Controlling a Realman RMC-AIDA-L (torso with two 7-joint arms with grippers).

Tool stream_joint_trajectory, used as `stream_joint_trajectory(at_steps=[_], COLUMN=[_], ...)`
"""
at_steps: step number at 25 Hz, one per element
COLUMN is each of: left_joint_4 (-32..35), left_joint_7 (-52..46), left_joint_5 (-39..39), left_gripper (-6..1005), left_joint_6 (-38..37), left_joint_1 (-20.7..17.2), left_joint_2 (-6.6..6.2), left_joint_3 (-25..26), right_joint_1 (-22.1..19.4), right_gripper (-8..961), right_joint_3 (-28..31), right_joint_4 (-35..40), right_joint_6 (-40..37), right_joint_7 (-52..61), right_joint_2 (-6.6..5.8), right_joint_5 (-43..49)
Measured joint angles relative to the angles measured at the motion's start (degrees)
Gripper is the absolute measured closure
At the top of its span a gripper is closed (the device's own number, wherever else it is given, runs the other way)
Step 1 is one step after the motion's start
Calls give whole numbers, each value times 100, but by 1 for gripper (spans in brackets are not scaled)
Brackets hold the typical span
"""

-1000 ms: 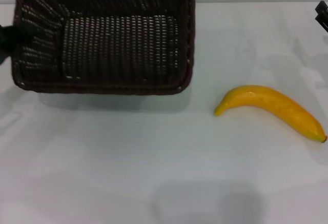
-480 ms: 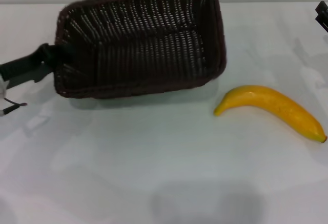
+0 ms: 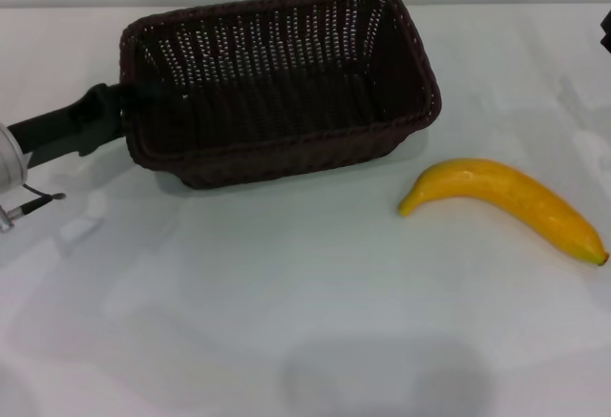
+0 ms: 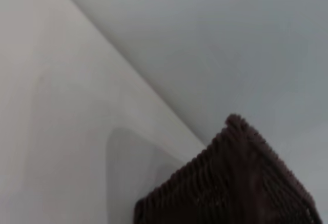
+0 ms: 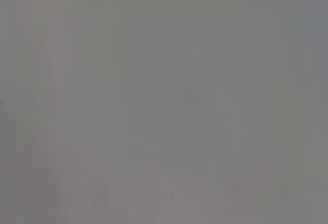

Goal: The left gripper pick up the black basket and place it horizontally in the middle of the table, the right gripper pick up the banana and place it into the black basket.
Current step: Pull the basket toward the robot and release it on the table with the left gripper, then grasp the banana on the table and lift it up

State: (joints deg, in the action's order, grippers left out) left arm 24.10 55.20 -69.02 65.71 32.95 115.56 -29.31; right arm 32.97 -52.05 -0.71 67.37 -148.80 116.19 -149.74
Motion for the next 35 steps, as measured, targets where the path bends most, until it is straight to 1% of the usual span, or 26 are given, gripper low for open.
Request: stream_joint_trajectory(at_steps=[3,6,11,13,17,19,20,21,22,23,24,27,28,29,30,32,33,35], left_joint_4=[83,273,444,455,457,459,459,458,458,457,456,421,393,360,275,-62,-227,-357], left_joint_7=[162,238,324,443,889,1199,1199,1390,1881,2007,2279,3272,3702,4079,4459,5079,5338,5640], left_joint_5=[-155,-117,39,41,-146,-440,-440,-654,-1282,-1447,-1841,-3041,-3391,-3709,-3960,-4361,-4501,-4616], left_gripper=[452,315,311,309,306,305,303,302,300,299,297,298,299,299,300,300,300,298], left_joint_6=[46,48,19,38,161,153,153,145,180,188,203,230,271,321,396,571,622,632], left_joint_1=[-5,9,58,44,-121,-309,-309,-419,-661,-739,-875,-1319,-1453,-1558,-1668,-1782,-1811,-1841], left_joint_2=[-27,-68,-198,-227,-220,-187,-187,-171,-102,-71,-12,194,257,300,339,331,320,321], left_joint_3=[-20,-31,-39,-38,16,22,22,22,26,29,30,35,33,35,29,30,32,35], right_joint_1=[-14,-3,3,-8,-77,-173,-242,-317,-422,-549,-620,-792,-798,-812,-822,-870,-893,-920], right_gripper=[84,85,85,85,85,85,85,85,85,85,85,85,85,85,85,85,85,85], right_joint_3=[0,-8,-1,-1,-72,-318,-489,-648,-864,-1067,-1182,-1385,-1386,-1355,-1341,-1315,-1292,-1143], right_joint_4=[10,11,11,14,172,491,733,962,1360,1822,2148,3321,3554,3942,4184,4703,4919,5395], right_joint_6=[1,3,4,4,19,-6,-62,-138,-277,-490,-627,-1030,-1054,-988,-909,-585,-394,209], right_joint_7=[0,0,0,1,266,726,1065,1389,1888,2475,2867,4537,4868,5358,5623,6044,6193,6524], right_joint_2=[0,0,0,-4,-42,-91,-134,-186,-273,-388,-474,-847,-914,-1016,-1070,-1163,-1192,-1225], right_joint_5=[2,4,3,-11,10,126,217,352,580,910,1223,2793,3160,3810,4206,4923,5176,5756])
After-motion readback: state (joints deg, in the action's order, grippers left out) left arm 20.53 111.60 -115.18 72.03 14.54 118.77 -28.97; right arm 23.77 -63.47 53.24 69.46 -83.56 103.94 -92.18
